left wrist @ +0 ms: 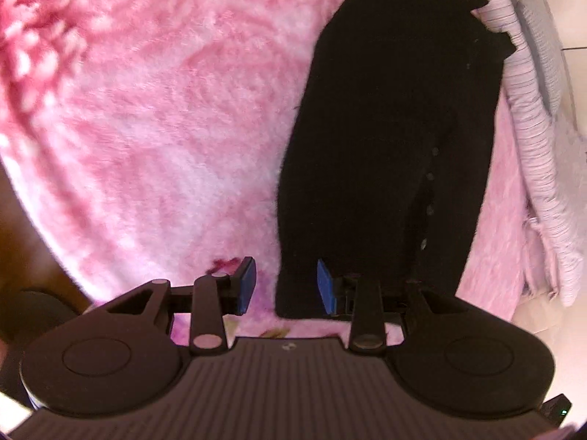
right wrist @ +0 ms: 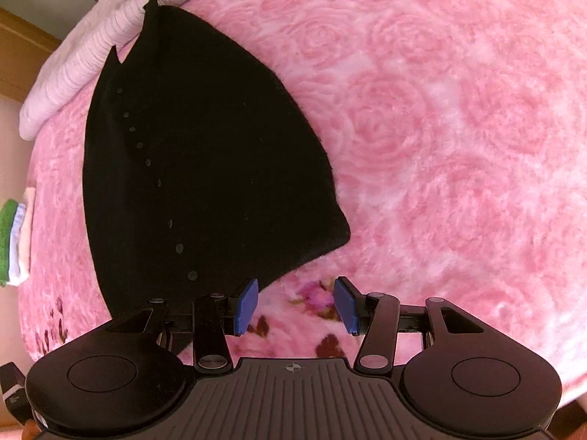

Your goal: Fold clothes

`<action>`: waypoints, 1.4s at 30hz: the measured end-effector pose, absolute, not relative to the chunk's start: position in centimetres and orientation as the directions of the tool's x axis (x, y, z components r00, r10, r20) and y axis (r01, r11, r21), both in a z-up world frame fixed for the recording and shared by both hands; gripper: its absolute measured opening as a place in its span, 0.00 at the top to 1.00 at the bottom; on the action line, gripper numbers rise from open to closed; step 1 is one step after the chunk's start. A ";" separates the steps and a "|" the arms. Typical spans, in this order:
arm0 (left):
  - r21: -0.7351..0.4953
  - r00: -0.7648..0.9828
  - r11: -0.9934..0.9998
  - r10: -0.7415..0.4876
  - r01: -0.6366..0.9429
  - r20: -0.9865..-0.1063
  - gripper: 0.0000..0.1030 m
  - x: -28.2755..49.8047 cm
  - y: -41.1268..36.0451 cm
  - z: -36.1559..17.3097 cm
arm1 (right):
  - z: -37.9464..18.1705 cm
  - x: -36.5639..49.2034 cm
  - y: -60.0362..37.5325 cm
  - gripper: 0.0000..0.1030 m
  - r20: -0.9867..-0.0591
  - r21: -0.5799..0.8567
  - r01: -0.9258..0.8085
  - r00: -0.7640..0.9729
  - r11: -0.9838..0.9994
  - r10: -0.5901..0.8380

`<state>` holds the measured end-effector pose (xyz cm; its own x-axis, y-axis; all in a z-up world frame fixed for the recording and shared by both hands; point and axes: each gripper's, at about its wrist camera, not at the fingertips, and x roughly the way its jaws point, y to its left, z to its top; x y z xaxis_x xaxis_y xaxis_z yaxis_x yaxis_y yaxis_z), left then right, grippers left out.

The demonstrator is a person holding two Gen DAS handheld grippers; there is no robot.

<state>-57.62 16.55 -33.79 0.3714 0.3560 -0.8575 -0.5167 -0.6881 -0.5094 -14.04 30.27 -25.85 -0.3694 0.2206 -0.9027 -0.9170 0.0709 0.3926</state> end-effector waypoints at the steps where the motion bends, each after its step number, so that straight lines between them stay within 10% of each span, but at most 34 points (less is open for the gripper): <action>1: -0.523 0.371 -0.686 0.375 -0.506 -0.850 0.70 -57.5 16.5 -33.9 | -26.1 -14.1 30.5 0.51 -0.900 0.392 -0.918 -0.371 0.053 0.228; 16: -0.608 0.269 -0.705 0.545 -0.364 -0.794 0.68 -55.0 14.8 -37.5 | -34.9 -11.4 35.2 0.52 -0.808 0.558 -0.830 -0.534 0.030 0.251; 19: -0.614 0.284 -0.673 0.545 -0.412 -0.788 0.89 -54.4 15.9 -37.2 | -35.2 -11.9 35.8 0.90 -0.816 0.548 -0.836 -0.522 0.043 0.247; 27: -0.601 0.280 -0.525 0.566 -0.603 -0.776 0.93 -56.5 14.7 -32.6 | -34.3 -10.2 31.6 0.93 -0.793 0.596 -0.799 -0.571 0.075 0.214; 31: -0.517 0.248 -0.540 0.492 -0.665 -0.834 0.91 -58.1 13.0 -33.1 | -35.2 -9.8 28.4 0.90 -0.778 0.626 -0.765 -0.601 0.152 0.185; 37: -0.575 0.281 -0.657 0.506 -0.487 -0.816 0.68 -60.3 12.2 -37.4 | -36.4 -9.3 24.9 0.46 -0.750 0.661 -0.712 -0.643 0.238 0.158; 39: -0.602 0.286 -0.639 0.534 -0.478 -0.795 0.50 -60.0 12.2 -37.3 | -36.5 -9.4 25.1 0.44 -0.739 0.673 -0.703 -0.653 0.228 0.165; 42: -0.637 0.293 -0.600 0.575 -0.483 -0.764 0.53 -59.4 12.4 -37.1 | -36.7 -9.7 25.4 0.45 -0.722 0.692 -0.690 -0.669 0.214 0.176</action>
